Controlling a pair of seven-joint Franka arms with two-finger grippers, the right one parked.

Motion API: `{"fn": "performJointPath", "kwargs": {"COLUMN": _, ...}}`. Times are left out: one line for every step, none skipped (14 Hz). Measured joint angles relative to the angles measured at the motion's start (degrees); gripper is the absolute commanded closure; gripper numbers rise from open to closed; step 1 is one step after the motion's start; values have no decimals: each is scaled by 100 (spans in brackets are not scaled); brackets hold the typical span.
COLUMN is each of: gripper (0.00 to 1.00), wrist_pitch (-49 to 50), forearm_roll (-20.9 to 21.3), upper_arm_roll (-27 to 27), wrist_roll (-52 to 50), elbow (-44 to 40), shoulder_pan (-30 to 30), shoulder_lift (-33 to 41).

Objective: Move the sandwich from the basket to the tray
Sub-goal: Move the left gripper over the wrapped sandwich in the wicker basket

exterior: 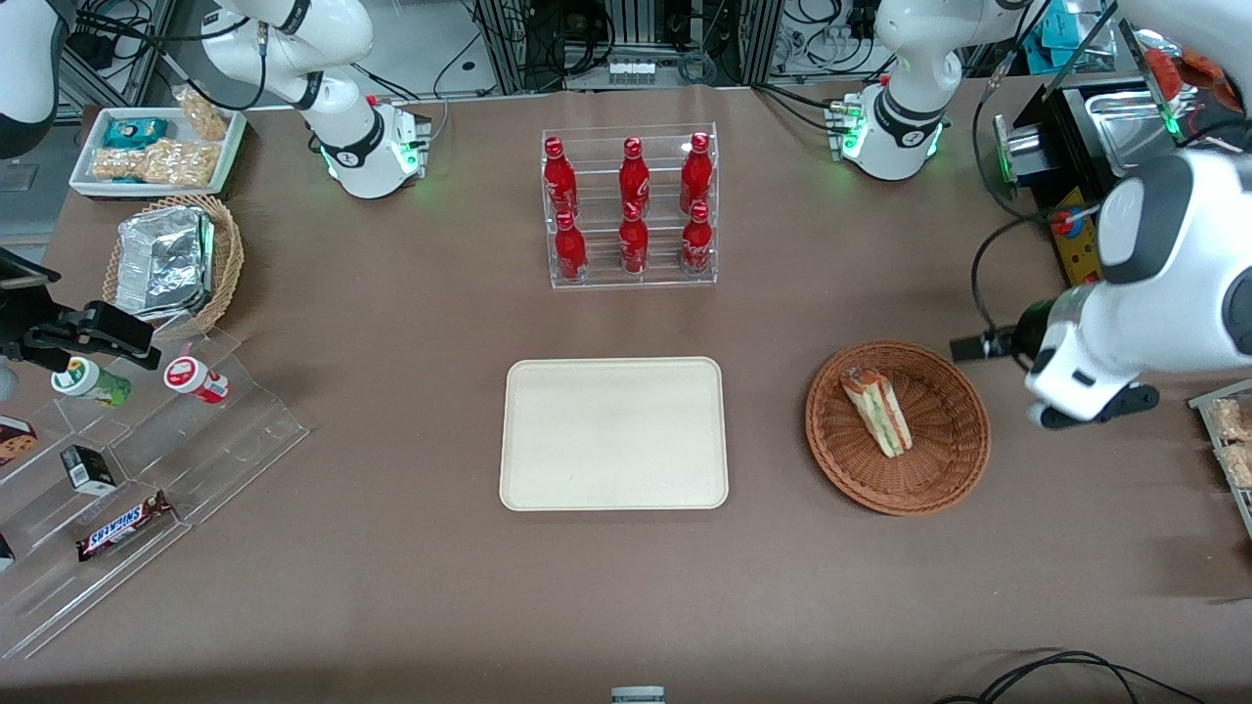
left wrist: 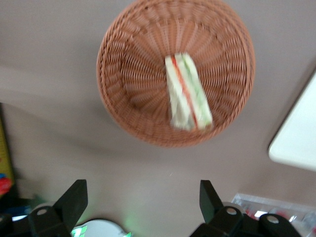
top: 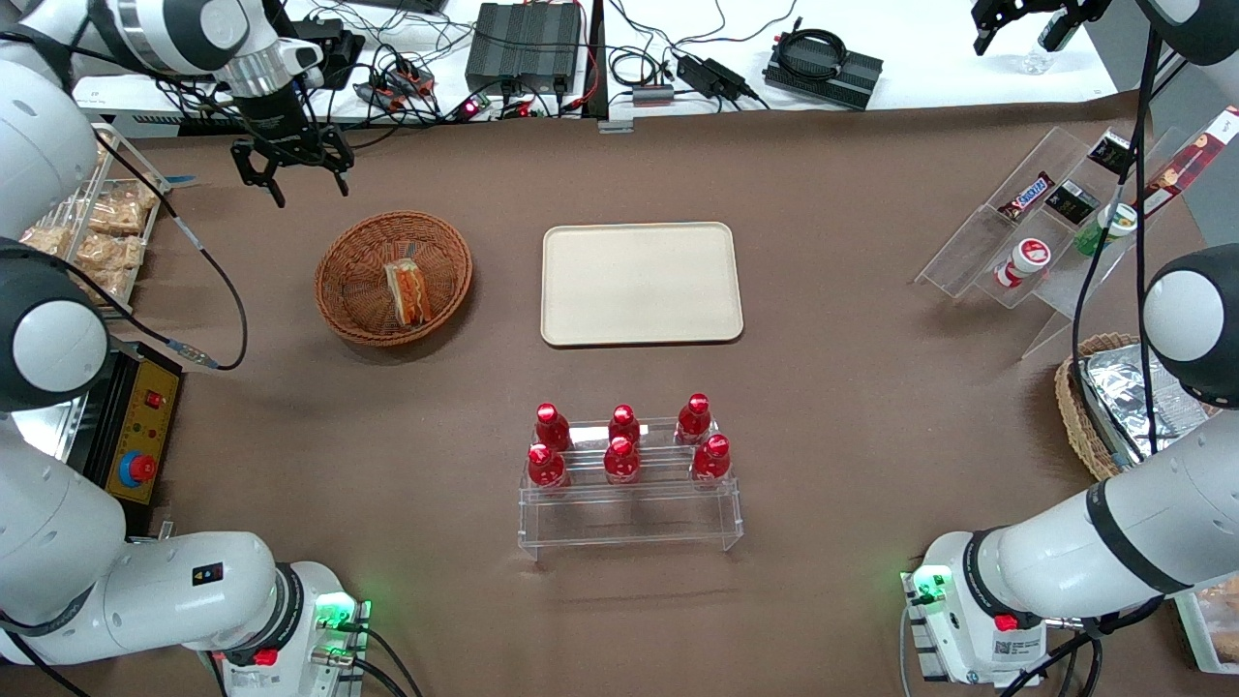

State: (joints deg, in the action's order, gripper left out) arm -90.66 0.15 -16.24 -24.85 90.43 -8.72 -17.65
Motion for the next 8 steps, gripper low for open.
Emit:
{"fn": "performJointPath", "kwargs": {"gripper": 0, "wrist_pitch": -197, "forearm_roll": -1, "upper_arm_roll": -15, "wrist_roll": -421, "elbow": 1, "shoulder_pan": 10, "shoulder_lift": -184}}
{"fn": "performJointPath", "kwargs": {"gripper": 0, "wrist_pitch": -418, "forearm_roll": -4, "upper_arm_roll": -29, "wrist_roll": -781, "elbow": 1, "shoulder_pan": 16, "shoulder_lift": -385}}
{"fn": "performJointPath", "kwargs": {"gripper": 0, "wrist_pitch": -671, "forearm_roll": -6, "upper_arm_roll": -38, "wrist_roll": -1060, "elbow": 1, "shoulder_pan": 17, "shoulder_lift": -584}}
{"fn": "performJointPath", "kwargs": {"gripper": 0, "wrist_pitch": -884, "forearm_roll": -6, "upper_arm_roll": -38, "wrist_roll": -1250, "elbow": 2, "shoulder_pan": 17, "shoulder_lift": -778}}
{"fn": "performJointPath", "kwargs": {"gripper": 0, "wrist_pitch": -1009, "forearm_roll": -6, "upper_arm_roll": -36, "wrist_roll": -1354, "elbow": 1, "shoulder_pan": 16, "shoulder_lift": -960}}
{"fn": "performJointPath", "kwargs": {"gripper": 0, "wrist_pitch": -1088, "forearm_roll": -6, "upper_arm_roll": -36, "wrist_roll": -1408, "elbow": 1, "shoulder_pan": 16, "shoulder_lift": -1126}}
{"fn": "performJointPath", "kwargs": {"gripper": 0, "wrist_pitch": -1166, "forearm_roll": -13, "upper_arm_roll": -36, "wrist_roll": -1432, "elbow": -1, "shoulder_pan": 16, "shoulder_lift": -1267}}
{"fn": "performJointPath", "kwargs": {"gripper": 0, "wrist_pitch": -1262, "forearm_roll": -26, "upper_arm_roll": -40, "wrist_roll": -1452, "elbow": -1, "shoulder_pan": 20, "shoulder_lift": -1381}}
